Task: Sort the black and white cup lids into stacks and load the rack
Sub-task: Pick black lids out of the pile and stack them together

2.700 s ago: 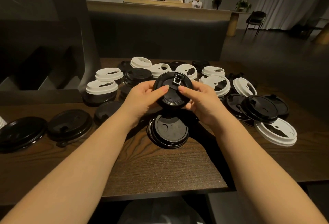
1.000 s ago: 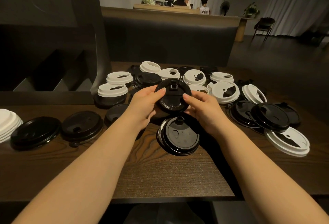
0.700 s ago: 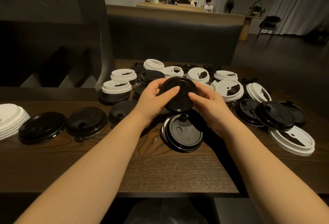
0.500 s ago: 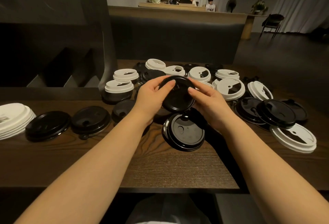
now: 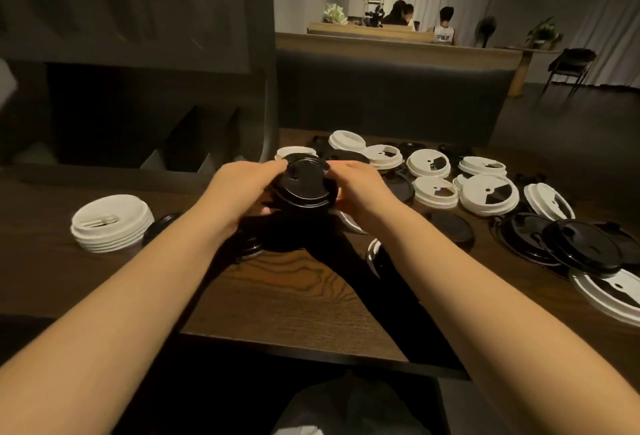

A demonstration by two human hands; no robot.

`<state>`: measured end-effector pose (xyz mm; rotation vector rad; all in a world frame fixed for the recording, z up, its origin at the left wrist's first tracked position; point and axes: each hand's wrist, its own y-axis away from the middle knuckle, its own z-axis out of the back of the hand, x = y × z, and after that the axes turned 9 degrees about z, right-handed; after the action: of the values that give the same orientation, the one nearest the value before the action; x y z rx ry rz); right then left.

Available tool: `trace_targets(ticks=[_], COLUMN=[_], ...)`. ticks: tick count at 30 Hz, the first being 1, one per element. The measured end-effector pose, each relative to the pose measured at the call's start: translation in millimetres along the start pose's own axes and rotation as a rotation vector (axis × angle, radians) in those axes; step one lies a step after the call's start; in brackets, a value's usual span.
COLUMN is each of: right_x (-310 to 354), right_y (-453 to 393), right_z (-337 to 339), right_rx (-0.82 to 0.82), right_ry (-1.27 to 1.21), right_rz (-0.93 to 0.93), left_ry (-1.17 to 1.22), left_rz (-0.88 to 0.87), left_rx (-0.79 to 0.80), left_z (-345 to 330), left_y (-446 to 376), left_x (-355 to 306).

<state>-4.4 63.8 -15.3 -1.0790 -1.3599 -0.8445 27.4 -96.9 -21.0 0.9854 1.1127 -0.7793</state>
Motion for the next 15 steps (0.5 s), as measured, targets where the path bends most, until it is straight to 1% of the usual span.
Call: trace_targets(ticks=[2,4,7,9,10,12,15], right_x=[-4,-9,-20,-27,-31,-36,-42], right_y=[-6,-14,-27,-37,-44,-53,-62], right_z=[-21,-43,-75,-94,-102,-115,-125], right_rx=[-0.013,-0.005,0.046,0.034,0.018,-0.024,-0.077], right_ry=[0.048,0.004,-0.056,-0.036,-0.022,-0.006,-0.067], right_rz=[-0.026,-0.077,-0.085,-0.086,-0.086,-0.101,-0.117], left_ry=[-0.089,-0.169,-0.194,-0.244,-0.275,-0.243,-0.243], left_rz=[0.007,-0.013,-0.074,-0.094,-0.089,-0.035,0.027], left_rx=[-0.026,-0.059,-0.123,-0.173,-0.178,-0.133,-0.119], left_z=[32,63,98,115,123,137,152], left_y=[2,6,9,10,10,4,-5], left_x=[3,5,7,7,8,13,27])
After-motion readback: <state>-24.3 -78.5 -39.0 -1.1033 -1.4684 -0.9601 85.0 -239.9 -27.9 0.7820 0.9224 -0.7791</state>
